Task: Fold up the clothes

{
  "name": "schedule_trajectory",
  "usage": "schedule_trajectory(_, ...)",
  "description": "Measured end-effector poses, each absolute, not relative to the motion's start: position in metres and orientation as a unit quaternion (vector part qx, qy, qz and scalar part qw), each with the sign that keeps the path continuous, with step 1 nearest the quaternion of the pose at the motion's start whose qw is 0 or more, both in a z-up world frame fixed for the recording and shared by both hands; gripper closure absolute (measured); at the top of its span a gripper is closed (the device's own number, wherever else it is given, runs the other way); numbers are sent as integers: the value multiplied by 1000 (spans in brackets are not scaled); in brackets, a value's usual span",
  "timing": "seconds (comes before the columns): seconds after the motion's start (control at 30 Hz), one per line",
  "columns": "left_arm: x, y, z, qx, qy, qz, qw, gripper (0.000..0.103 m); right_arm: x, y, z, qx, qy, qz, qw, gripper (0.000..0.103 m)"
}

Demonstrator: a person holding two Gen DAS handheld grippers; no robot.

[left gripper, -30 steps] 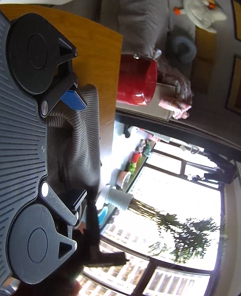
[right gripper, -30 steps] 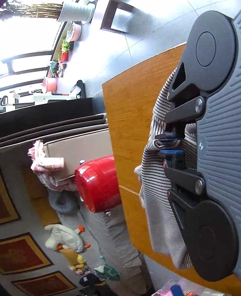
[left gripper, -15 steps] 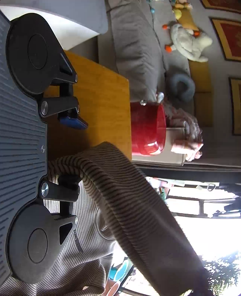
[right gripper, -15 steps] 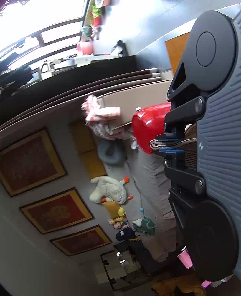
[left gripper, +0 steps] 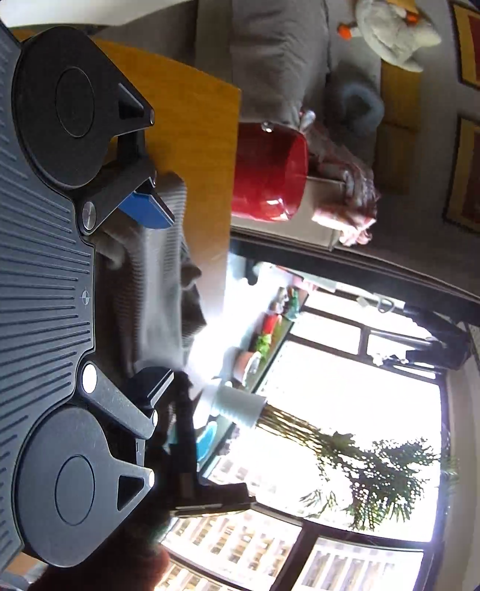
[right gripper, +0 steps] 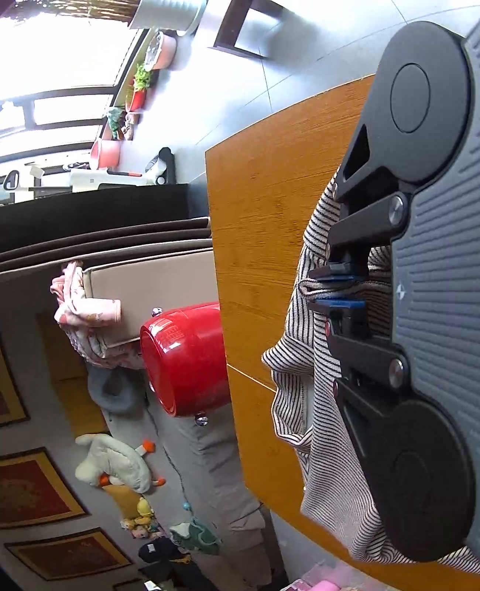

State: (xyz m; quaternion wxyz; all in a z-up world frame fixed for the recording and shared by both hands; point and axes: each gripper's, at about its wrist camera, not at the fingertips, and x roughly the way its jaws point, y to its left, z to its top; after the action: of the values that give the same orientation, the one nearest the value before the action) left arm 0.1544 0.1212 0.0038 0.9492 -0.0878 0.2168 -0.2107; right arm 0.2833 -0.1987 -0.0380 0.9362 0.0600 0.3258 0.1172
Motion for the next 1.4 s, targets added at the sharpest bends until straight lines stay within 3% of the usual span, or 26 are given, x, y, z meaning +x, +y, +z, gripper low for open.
schedule_trajectory(0.17,195,94,-27,-110,251,-232,933,19,271,-197,-32,17,318,120,940,91)
schedule_trajectory(0.4,200,99,-54,-112,279,-193,934,19,254,-194,-10,-28,278,80,957,76)
schedule_trajectory(0.53,202,110,-57,-128,286,-182,932,19,229,-183,8,15,243,125,962,71)
schedule_trajectory(0.73,195,118,-54,-115,285,-164,937,19,249,-151,-37,34,357,151,921,67)
schedule_trajectory(1.03,179,119,-35,-147,211,-208,944,7,244,-139,-22,-6,309,131,942,65)
schedule_trajectory(1.13,183,107,-40,-134,221,-211,943,7,261,-145,-42,19,345,117,931,62)
schedule_trajectory(1.4,197,113,-51,-113,280,-165,939,7,253,-127,-49,-24,329,132,935,57)
